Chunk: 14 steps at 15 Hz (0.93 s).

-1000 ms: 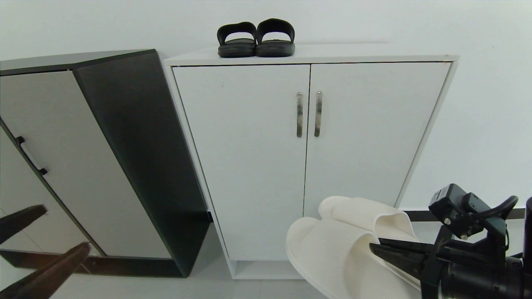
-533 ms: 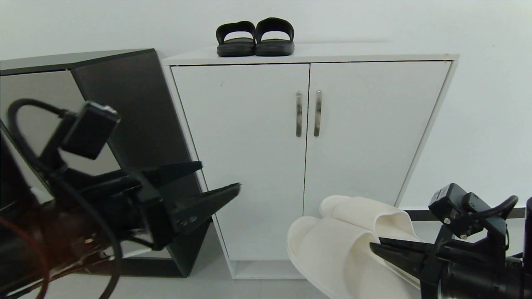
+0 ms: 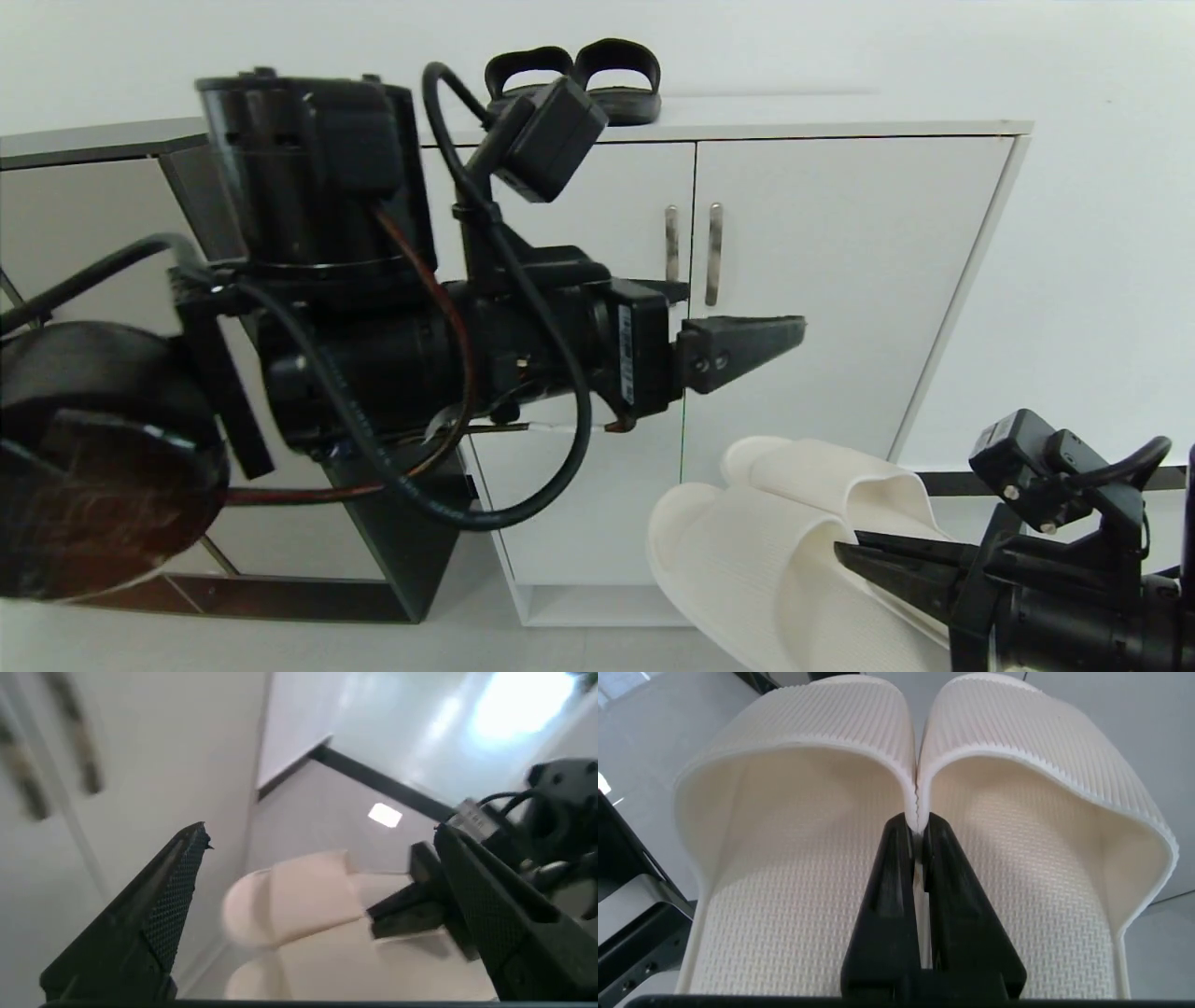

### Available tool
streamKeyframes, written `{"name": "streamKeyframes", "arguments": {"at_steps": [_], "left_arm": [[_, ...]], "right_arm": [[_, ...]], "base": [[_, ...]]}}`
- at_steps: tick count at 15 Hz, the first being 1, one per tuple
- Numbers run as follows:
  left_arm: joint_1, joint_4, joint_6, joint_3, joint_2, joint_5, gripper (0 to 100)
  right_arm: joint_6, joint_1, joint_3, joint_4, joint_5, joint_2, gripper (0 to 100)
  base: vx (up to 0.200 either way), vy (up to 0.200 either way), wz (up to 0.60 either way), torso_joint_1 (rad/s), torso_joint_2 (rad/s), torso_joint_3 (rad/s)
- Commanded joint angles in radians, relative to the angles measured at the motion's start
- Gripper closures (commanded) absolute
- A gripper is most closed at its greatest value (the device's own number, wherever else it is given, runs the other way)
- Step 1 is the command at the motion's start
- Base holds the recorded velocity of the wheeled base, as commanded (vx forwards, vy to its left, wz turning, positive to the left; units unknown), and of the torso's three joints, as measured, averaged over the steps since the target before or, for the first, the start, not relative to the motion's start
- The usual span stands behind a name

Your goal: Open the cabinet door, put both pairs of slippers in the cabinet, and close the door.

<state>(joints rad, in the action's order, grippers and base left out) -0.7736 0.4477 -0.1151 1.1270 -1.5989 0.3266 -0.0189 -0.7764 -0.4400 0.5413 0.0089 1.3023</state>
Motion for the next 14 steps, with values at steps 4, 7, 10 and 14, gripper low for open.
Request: {"name": "streamKeyframes", "arguments": {"at_steps": [4, 7, 10, 14], "left_arm": [[0.054, -0.037, -0.143, 0.258, -0.194, 0.173, 0], [0.062, -0.053, -0.143, 0.366, -0.308, 0.088, 0], [0.091, -0.055, -0.135, 0.41, -0.351, 0.063, 0], [0.129, -0.056, -0.135, 0.458, -0.394, 0.022, 0]], "right_arm": [[0.001, 0.0, 0.0, 0.0, 0.0, 0.003, 100], [0.001, 0.0, 0.0, 0.0, 0.0, 0.003, 100], [0.001, -0.001, 0.0, 0.0, 0.0, 0.006, 100], [0.001, 0.0, 0.0, 0.0, 0.0, 0.008, 100]], "base": [[0.0, 0.0, 0.0, 0.0, 0.0, 0.0], [0.0, 0.0, 0.0, 0.0, 0.0, 0.0], [0.0, 0.0, 0.0, 0.0, 0.0, 0.0], [0.0, 0.0, 0.0, 0.0, 0.0, 0.0]]}}
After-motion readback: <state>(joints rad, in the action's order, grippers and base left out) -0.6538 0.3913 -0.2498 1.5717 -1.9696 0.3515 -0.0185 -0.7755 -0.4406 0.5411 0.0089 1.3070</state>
